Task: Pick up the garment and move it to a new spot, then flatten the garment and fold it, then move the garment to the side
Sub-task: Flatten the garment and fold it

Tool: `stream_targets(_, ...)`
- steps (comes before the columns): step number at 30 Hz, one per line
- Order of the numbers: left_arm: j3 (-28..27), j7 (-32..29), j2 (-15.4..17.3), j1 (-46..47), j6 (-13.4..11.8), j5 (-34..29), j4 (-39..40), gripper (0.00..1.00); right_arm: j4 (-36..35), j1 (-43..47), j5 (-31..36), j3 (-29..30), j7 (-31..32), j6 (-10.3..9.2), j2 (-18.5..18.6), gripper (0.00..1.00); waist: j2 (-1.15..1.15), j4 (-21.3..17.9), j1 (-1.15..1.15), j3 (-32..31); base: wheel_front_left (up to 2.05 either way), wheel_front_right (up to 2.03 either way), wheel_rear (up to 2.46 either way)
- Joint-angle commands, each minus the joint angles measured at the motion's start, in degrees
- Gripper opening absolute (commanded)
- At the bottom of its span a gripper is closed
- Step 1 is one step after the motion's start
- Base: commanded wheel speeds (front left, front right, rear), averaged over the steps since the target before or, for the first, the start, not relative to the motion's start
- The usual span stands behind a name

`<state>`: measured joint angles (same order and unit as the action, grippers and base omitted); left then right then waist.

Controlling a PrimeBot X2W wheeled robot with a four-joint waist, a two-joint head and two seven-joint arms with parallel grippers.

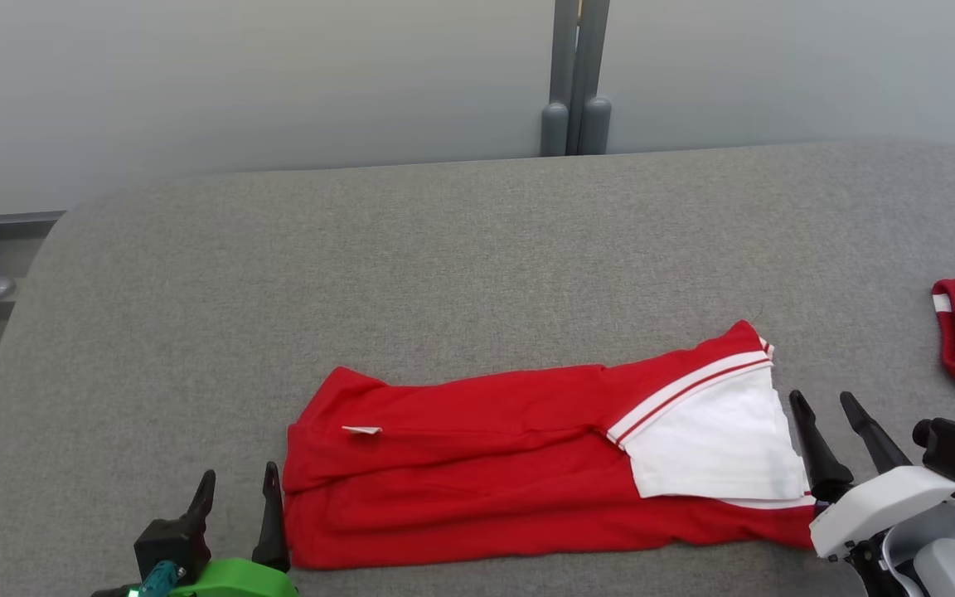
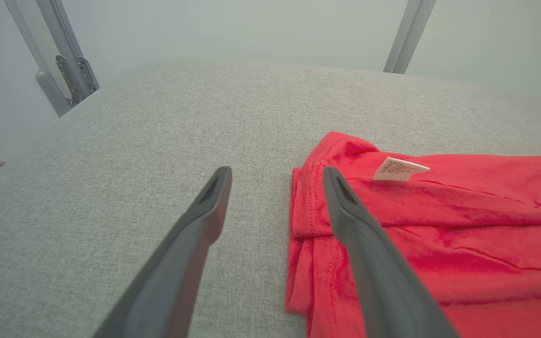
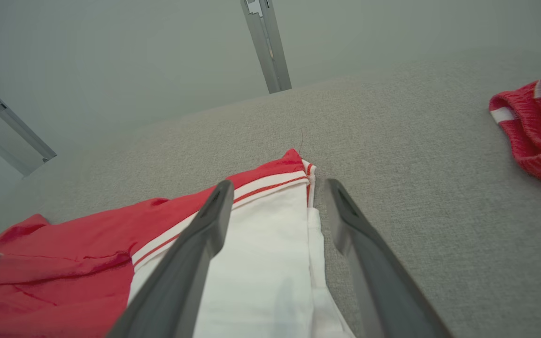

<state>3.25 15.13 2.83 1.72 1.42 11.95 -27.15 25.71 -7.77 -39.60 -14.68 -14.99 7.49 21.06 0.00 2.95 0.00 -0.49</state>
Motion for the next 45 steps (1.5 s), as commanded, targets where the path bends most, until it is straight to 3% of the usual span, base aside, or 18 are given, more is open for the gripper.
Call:
stream_targets(1, 0.19, -0.04, 0.21, -0.79, -0.36, -0.25, 1.03, 1.00, -0.31, -0.01, 2.18, 1.43, -0.20, -0.02, -1.22, 1.00, 0.00, 0.87, 0.00, 0.08, 0.00, 0.00, 0.00)
stream_targets(8, 1.90, -0.04, 0.18, 0.17, -0.85, 0.09, 4.43, 1.00, 0.81, -0.86, 10.08, 6.22, -0.21, -0.02, -4.55, 1.00, 0.00, 2.42, 0.00, 2.50, 0.00, 0.00, 0.00)
stream_targets(14, 4.32, -0.04, 0.19, 2.71, -0.56, 0.51, 5.95, 1.00, 7.00, -4.29, 13.74, 9.55, -0.21, -0.02, -5.63, 1.00, 0.00, 5.20, 0.00, 6.72, 0.00, 0.00, 0.00)
stream_targets(21, 4.88, -0.05, 0.17, 3.58, -0.82, 0.46, 5.56, 1.00, 17.12, -6.31, 11.86, 9.47, -0.17, -0.02, -6.72, 1.00, 0.00, 7.43, 0.00, 8.73, 0.00, 0.00, 0.00)
stream_targets(30, 4.84, -0.05, 0.16, 4.07, -0.43, -0.54, 6.48, 1.00, 23.62, -6.53, 4.93, 1.14, 2.32, 0.22, -8.98, 1.00, 0.00, 7.81, 0.00, 9.13, 0.00, 0.00, 0.00)
stream_targets(31, 4.75, -0.05, 0.16, 4.22, -0.47, 0.13, 6.84, 1.00, 23.59, -6.62, 3.88, -0.06, 2.70, 0.29, -9.16, 0.47, 0.00, 7.79, 0.00, 9.18, 0.00, 0.00, 0.00)
stream_targets(32, 4.84, -0.05, 0.18, 4.33, -0.55, 0.31, 6.97, 1.00, 23.54, -6.69, 3.04, -1.23, 2.69, 0.33, -9.04, 0.18, 0.00, 7.81, 0.00, 9.23, 0.00, 0.00, 0.00)
stream_targets(33, 5.07, -0.05, 0.16, 4.47, -0.46, 0.29, 7.22, 1.00, 23.58, -6.79, 2.24, -2.19, 2.63, 0.34, -8.91, 0.00, 0.00, 7.85, 0.00, 9.24, 0.00, 0.00, 0.00)
stream_targets(40, 5.99, -0.05, 0.17, 4.50, -0.32, 0.06, 7.93, 1.00, 24.06, -8.28, -1.52, -4.57, 0.92, -0.02, -5.69, 0.00, 0.00, 8.04, 0.00, 8.41, 0.00, 0.00, 0.00)
stream_targets(45, 5.96, -0.05, 0.16, 3.80, -0.17, -0.14, 8.41, 1.00, 24.84, -9.59, -2.28, -2.89, 0.13, -0.14, -2.52, 0.00, 0.00, 7.62, 0.00, 7.42, 0.00, 0.00, 0.00)
